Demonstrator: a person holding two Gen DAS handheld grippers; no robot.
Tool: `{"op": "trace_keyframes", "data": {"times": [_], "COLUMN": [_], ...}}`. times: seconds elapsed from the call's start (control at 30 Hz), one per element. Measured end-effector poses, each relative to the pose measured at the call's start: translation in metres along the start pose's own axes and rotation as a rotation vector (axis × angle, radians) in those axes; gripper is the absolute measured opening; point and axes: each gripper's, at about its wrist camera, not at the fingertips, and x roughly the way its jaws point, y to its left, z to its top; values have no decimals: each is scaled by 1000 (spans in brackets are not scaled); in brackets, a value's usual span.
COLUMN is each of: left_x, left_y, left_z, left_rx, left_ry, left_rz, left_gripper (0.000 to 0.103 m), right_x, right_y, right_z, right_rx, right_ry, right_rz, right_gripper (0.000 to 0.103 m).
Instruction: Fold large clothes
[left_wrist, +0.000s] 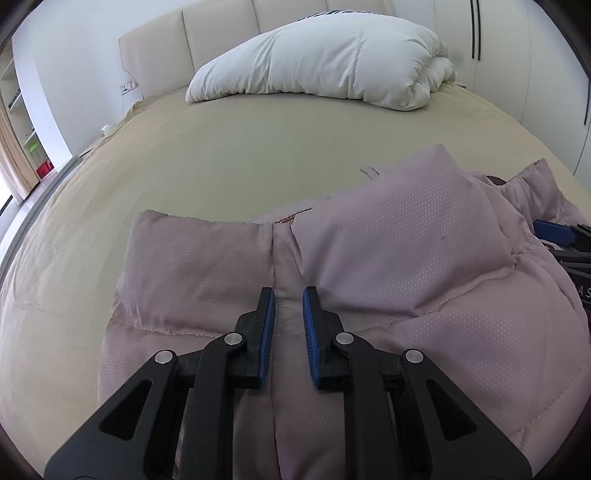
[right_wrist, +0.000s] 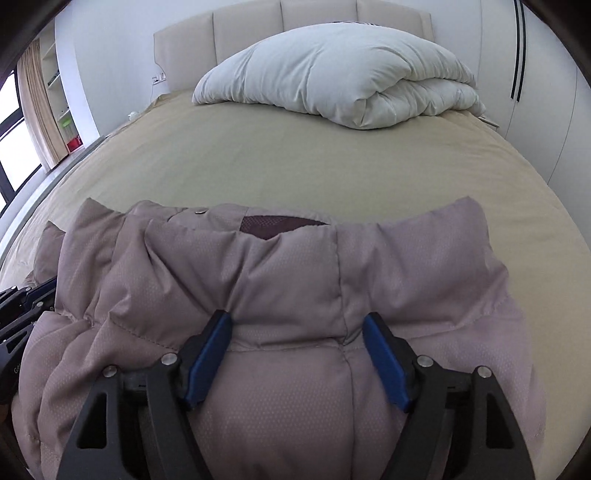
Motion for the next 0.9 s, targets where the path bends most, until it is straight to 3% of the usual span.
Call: {"op": "trace_keyframes", "data": {"times": [0.73,0.9], "left_x": [20,13], "left_y": [23,40], "left_z": [-12,-11], "left_rx": [-65,-116], "left_ry": [38,36], "left_rz": [-58,-118], "left_gripper": [15,15], "right_x": [17,14], "right_y": [9,14], "right_z": [-6,-6], "right_rx": [-21,-32], "right_ry": [-15,-17], "right_rz": [-35,-56], "right_gripper": [77,77]}}
